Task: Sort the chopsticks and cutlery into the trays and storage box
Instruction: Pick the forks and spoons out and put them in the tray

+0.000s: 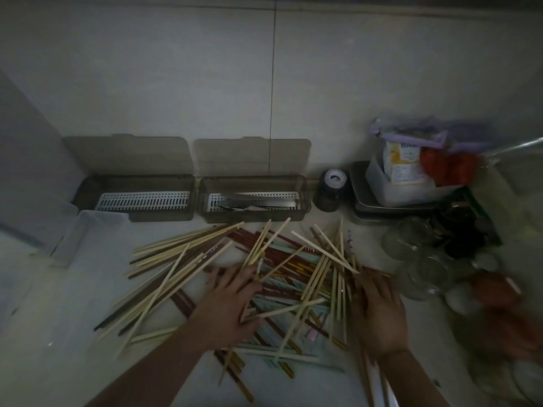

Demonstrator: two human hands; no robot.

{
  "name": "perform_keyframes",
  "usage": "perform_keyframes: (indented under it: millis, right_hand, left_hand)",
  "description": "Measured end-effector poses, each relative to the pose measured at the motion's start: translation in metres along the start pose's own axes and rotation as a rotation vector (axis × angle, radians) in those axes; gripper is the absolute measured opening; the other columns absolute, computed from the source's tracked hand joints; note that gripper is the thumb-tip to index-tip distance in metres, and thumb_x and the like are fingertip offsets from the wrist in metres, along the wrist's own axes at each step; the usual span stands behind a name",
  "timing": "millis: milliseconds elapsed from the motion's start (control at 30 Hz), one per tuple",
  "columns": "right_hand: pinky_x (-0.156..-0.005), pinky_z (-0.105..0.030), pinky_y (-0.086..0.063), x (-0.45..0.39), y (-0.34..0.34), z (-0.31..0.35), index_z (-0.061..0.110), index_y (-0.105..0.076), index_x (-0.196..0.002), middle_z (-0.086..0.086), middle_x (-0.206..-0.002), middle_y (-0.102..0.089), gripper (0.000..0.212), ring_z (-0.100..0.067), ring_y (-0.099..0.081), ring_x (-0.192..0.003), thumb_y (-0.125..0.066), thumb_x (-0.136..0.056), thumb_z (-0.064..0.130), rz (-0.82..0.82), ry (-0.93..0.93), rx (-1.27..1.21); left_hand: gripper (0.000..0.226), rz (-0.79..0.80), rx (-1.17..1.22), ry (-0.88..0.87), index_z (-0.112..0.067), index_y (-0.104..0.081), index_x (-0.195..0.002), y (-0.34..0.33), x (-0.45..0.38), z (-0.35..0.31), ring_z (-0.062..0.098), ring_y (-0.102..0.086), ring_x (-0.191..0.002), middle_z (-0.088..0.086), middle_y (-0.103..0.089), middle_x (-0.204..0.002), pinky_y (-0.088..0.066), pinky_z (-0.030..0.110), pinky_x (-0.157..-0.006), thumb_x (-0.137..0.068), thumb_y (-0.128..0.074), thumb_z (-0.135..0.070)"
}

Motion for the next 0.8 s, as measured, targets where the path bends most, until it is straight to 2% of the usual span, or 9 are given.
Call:
perform_keyframes:
  millis: [100, 200, 267, 333, 433, 533, 633, 733, 800]
  right_hand:
    - [-0.097, -0.057, -0.04, -0.004, 0.005, 0.018, 0.02, -0.061, -0.117, -0.01, -0.133, -0.054, 0.045, -0.042, -0.043, -0.125, -0.038, -0.083, 0.039, -0.038, -0.017, 0.056]
    - [-0.105, -0.065, -0.024, -0.005, -0.008, 0.032, 0.03, -0.052, -0.126, -0.003, -0.144, -0.041, 0.046, -0.038, -0.032, -0.135, -0.039, -0.088, 0.05, 0.086, 0.113, 0.166]
    - [-0.106, -0.067, -0.02, -0.005, -0.019, 0.028, 0.034, -0.049, -0.132, 0.0, -0.149, -0.036, 0.051, -0.036, -0.026, -0.14, -0.033, -0.089, 0.056, 0.176, 0.15, 0.191]
    - [-0.106, -0.066, -0.024, -0.006, -0.021, 0.017, 0.033, -0.048, -0.135, 0.0, -0.149, -0.036, 0.054, -0.035, -0.026, -0.14, -0.033, -0.088, 0.055, 0.206, 0.118, 0.176]
    - [-0.101, -0.063, -0.035, -0.012, -0.015, 0.004, 0.029, -0.049, -0.134, -0.002, -0.148, -0.04, 0.057, -0.038, -0.034, -0.136, -0.038, -0.08, 0.044, 0.208, 0.084, 0.135]
    - [-0.097, -0.061, -0.041, -0.018, -0.013, 0.0, 0.026, -0.051, -0.132, -0.008, -0.143, -0.045, 0.055, -0.042, -0.037, -0.132, -0.042, -0.079, 0.035, 0.209, 0.096, 0.077]
    - [-0.097, -0.06, -0.042, -0.025, -0.014, -0.001, 0.022, -0.055, -0.131, -0.01, -0.144, -0.045, 0.055, -0.046, -0.038, -0.13, -0.049, -0.077, 0.022, 0.189, 0.078, 0.028]
    - [-0.097, -0.06, -0.043, -0.026, -0.013, 0.0, 0.02, -0.058, -0.129, -0.012, -0.141, -0.048, 0.055, -0.045, -0.04, -0.128, -0.043, -0.076, 0.028, 0.169, 0.062, 0.005]
    - [-0.098, -0.057, -0.043, -0.026, -0.012, -0.002, 0.021, -0.057, -0.129, -0.011, -0.142, -0.046, 0.053, -0.044, -0.042, -0.127, -0.048, -0.077, 0.02, 0.152, 0.077, -0.018]
  left_hand:
    - [0.052, -0.043, -0.05, 0.037, -0.038, -0.051, -0.128, 0.006, 0.006, 0.019, 0.03, -0.032, -0.141, -0.003, -0.04, -0.148, -0.02, 0.061, -0.112, -0.083, -0.052, -0.066]
    - [0.049, -0.063, -0.056, 0.078, -0.037, -0.052, -0.127, 0.013, 0.009, 0.029, 0.034, -0.033, -0.14, 0.0, -0.04, -0.148, -0.022, 0.065, -0.11, -0.081, -0.056, -0.051]
    - [0.054, -0.086, -0.03, 0.111, -0.034, -0.05, -0.131, 0.016, 0.006, 0.026, 0.035, -0.033, -0.139, 0.001, -0.038, -0.149, -0.023, 0.067, -0.11, -0.077, -0.051, -0.038]
    - [0.062, -0.14, 0.015, 0.126, -0.032, -0.047, -0.132, 0.017, -0.001, 0.016, 0.034, -0.031, -0.14, 0.001, -0.037, -0.149, -0.022, 0.069, -0.11, -0.071, -0.049, -0.023]
    - [0.079, -0.175, 0.065, 0.083, -0.032, -0.047, -0.136, 0.017, -0.018, -0.009, 0.032, -0.025, -0.144, -0.001, -0.034, -0.153, -0.022, 0.068, -0.111, -0.061, -0.058, -0.01]
    - [0.078, -0.136, 0.094, -0.087, -0.03, -0.046, -0.14, 0.012, -0.034, -0.044, 0.029, -0.024, -0.146, -0.002, -0.034, -0.154, -0.022, 0.063, -0.113, -0.064, -0.057, -0.013]
    - [0.062, -0.013, 0.03, -0.249, -0.033, -0.042, -0.142, 0.0, -0.053, -0.083, 0.024, -0.011, -0.15, -0.004, -0.026, -0.16, -0.009, 0.061, -0.118, -0.081, -0.046, -0.03]
    - [0.059, 0.093, -0.047, -0.233, -0.035, -0.034, -0.145, -0.012, -0.066, -0.102, 0.028, 0.002, -0.151, -0.003, -0.017, -0.162, 0.002, 0.068, -0.114, -0.087, -0.041, -0.046]
    - [0.06, 0.104, -0.051, -0.201, -0.037, -0.033, -0.141, -0.013, -0.07, -0.103, 0.029, 0.002, -0.15, -0.002, -0.021, -0.16, 0.004, 0.071, -0.112, -0.085, -0.045, -0.051]
Point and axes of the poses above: each hand's wrist, its own x-axis away from the middle knuckle, its own y-axis out of the back of the hand, z = x × y, the point moved 4 cm from there along -x, towards the middle knuckle
